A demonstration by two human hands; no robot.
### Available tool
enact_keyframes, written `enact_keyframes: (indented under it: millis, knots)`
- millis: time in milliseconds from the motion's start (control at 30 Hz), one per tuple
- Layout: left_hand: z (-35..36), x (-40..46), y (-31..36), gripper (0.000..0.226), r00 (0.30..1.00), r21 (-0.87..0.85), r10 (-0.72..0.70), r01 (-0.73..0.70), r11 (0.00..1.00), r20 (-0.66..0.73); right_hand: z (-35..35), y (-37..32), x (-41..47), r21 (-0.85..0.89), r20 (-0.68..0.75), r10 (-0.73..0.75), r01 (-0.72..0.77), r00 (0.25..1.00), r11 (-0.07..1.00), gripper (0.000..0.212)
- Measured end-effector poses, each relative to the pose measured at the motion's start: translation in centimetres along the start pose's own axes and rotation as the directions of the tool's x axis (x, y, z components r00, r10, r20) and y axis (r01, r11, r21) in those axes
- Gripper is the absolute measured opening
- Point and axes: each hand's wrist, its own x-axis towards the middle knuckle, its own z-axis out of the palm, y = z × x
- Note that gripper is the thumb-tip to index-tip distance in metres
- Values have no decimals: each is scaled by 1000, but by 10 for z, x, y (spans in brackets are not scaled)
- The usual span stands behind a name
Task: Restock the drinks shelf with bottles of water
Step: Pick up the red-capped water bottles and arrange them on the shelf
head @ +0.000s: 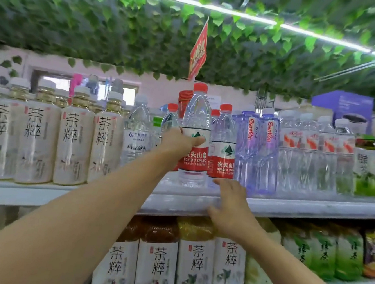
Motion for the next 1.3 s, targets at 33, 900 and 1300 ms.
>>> enact_keyframes:
  millis: [33,900,1300]
  knots:
    - [5,6,-1,25,1000,-5,-1,1,1000,-8,1,2,2,-5,-3,-6,6,1000,1000,63]
    - [20,10,-49,49,997,282,-70,71,957,-15,4,33,12,78,-52,-175,179,983,981,66]
    - [22,5,-53,65,996,332,-93,91,939,-12,1,33,12,80,-40,-151,154,988,985,67]
